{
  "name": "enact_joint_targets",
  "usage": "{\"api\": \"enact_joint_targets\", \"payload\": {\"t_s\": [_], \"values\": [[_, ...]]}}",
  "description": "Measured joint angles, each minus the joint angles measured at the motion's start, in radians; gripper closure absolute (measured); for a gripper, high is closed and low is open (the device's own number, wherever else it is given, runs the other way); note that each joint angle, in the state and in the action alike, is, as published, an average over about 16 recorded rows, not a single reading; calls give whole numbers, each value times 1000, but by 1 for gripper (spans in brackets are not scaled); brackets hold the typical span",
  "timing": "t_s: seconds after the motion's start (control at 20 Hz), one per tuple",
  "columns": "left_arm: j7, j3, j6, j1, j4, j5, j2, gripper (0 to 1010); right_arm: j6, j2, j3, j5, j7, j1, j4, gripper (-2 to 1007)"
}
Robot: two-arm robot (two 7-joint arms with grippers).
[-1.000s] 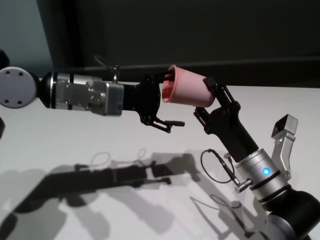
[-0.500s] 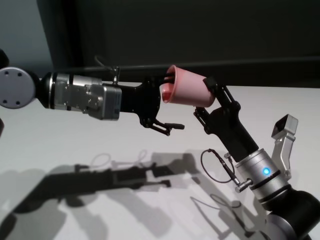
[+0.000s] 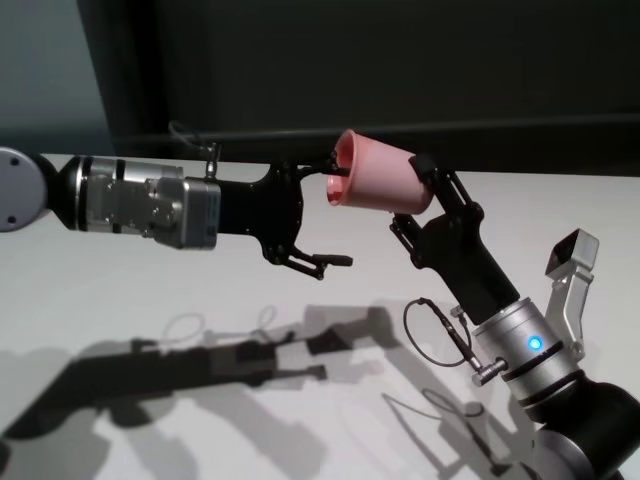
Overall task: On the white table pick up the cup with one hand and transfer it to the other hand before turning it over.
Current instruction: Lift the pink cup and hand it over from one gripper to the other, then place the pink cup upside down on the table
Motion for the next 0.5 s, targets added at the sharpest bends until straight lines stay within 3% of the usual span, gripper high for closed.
{"api": "enact_joint_targets", "payload": {"t_s": [0.5], "values": [[100, -75, 94, 110, -90, -19, 81, 9, 0, 0, 0, 0, 0, 0, 0, 254]]}}
